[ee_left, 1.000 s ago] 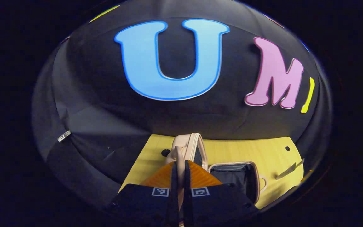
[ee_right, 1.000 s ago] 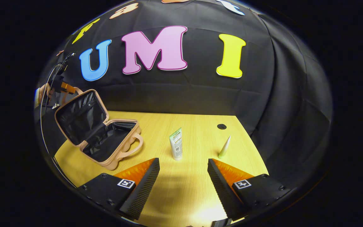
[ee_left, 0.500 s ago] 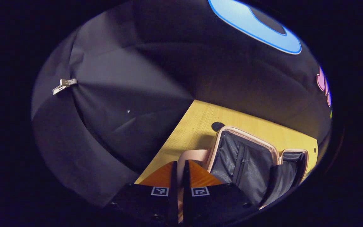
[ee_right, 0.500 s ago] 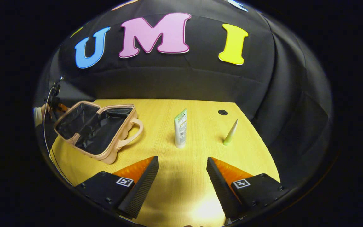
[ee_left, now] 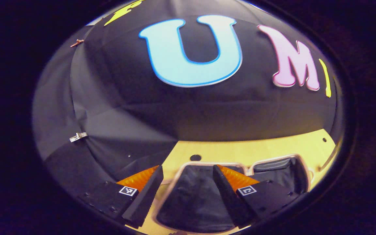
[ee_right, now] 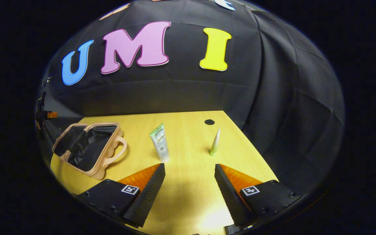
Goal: First open the suitcase, pack the skin care products into it, and then close the suitcase.
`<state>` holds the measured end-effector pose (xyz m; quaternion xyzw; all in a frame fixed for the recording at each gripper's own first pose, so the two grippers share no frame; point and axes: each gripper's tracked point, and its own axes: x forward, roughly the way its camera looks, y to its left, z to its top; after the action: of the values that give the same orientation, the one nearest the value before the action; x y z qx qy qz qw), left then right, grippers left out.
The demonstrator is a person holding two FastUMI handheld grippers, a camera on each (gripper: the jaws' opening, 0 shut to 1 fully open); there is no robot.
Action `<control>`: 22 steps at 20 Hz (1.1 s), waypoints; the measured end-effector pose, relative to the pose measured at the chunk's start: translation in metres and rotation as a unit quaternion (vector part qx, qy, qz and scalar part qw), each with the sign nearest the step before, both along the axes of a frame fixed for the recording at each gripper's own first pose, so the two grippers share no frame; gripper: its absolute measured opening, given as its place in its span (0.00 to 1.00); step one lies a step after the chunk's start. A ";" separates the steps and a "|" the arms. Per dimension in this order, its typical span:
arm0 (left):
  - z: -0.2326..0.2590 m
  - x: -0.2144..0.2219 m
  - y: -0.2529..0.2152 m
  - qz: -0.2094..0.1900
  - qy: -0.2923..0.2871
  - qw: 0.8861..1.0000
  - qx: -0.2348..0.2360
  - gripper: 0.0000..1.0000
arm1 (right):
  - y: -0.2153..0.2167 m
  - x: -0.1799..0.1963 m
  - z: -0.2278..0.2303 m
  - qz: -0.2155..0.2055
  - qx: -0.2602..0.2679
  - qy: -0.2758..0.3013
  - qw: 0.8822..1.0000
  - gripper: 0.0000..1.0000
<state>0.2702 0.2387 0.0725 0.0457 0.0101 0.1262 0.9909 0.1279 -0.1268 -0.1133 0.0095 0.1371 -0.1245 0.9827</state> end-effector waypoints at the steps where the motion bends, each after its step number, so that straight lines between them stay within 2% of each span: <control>1: 0.012 -0.012 -0.038 -0.018 -0.015 1.000 0.001 0.96 | -0.007 0.001 0.002 -0.005 0.001 -0.004 1.000 0.97; 3: 0.021 -0.039 -0.104 -0.037 -0.023 0.999 -0.008 0.98 | -0.017 0.005 0.009 -0.011 0.011 -0.009 1.000 0.97; 6: 0.015 -0.045 -0.215 -0.093 -0.025 0.995 -0.040 0.98 | -0.028 0.019 0.032 -0.014 0.043 -0.043 0.998 0.97; 9: -0.002 -0.048 -0.288 -0.140 -0.027 0.988 -0.066 0.98 | -0.039 0.031 0.042 -0.014 0.053 -0.060 0.997 0.97; 10: -0.023 -0.048 -0.323 -0.155 -0.018 0.985 -0.068 0.98 | -0.046 0.037 0.042 -0.011 0.051 -0.064 0.997 0.97; 13: -0.078 -0.040 -0.377 -0.174 0.013 0.983 -0.055 0.98 | -0.062 0.049 0.036 -0.012 0.030 -0.066 0.997 0.98; 17: -0.147 -0.032 -0.442 -0.233 0.072 0.969 -0.037 0.97 | -0.075 0.064 0.021 -0.012 0.033 -0.059 0.998 0.97; 19: -0.168 -0.022 -0.466 -0.259 0.085 0.962 -0.017 0.97 | -0.083 0.072 0.011 -0.013 0.032 -0.053 0.998 0.97; 22: -0.191 -0.009 -0.493 -0.289 0.111 0.951 -0.019 0.97 | -0.093 0.080 -0.002 -0.007 0.014 -0.044 0.999 0.98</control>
<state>0.2611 -0.2547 -0.1188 0.0415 0.1085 -0.1721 0.9782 0.2076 -0.2196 -0.1149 0.0299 0.0958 -0.1292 0.9865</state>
